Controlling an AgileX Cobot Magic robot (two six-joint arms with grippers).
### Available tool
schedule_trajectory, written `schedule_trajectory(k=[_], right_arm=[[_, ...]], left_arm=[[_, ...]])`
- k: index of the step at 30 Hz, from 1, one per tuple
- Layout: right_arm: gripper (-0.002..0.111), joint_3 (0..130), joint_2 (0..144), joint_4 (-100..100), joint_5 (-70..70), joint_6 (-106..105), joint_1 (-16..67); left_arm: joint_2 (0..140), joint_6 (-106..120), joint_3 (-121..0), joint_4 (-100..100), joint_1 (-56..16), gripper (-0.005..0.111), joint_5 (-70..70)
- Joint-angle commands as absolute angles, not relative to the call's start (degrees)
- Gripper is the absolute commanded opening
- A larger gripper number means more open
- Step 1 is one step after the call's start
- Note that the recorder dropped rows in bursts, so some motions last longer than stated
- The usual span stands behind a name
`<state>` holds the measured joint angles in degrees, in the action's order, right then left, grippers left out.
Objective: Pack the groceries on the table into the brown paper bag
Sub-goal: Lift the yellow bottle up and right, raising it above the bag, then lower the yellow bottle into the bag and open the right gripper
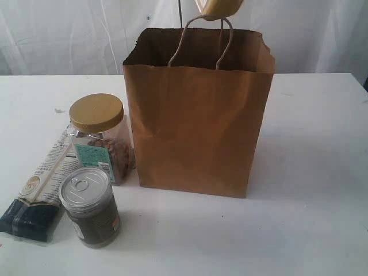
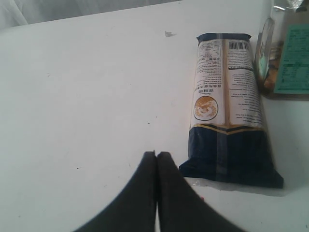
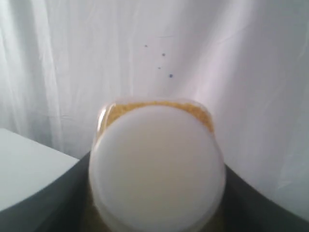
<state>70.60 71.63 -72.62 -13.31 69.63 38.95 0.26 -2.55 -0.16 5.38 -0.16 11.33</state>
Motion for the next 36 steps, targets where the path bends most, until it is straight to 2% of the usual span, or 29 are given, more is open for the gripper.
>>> schedule_trajectory(k=[1, 5, 11, 36], right_arm=[[0.0, 71.9, 70.9, -72.9, -10.8, 70.9, 38.2], [0.0, 71.9, 71.9, -69.0, -2.5, 70.7, 38.2], [0.0, 70.5, 76.5, -68.9, -4.7, 70.7, 38.2], [0.0, 67.4, 78.5, -69.0, -14.7, 67.9, 38.2]], left_arm=[[0.0, -2.8, 0.0, 5.2, -0.1, 0.0, 11.1], [0.0, -2.8, 0.0, 5.2, -0.1, 0.0, 11.1], [0.0, -2.8, 0.0, 5.2, -0.1, 0.0, 11.1], [0.0, -2.8, 0.0, 5.2, -0.1, 0.0, 11.1]])
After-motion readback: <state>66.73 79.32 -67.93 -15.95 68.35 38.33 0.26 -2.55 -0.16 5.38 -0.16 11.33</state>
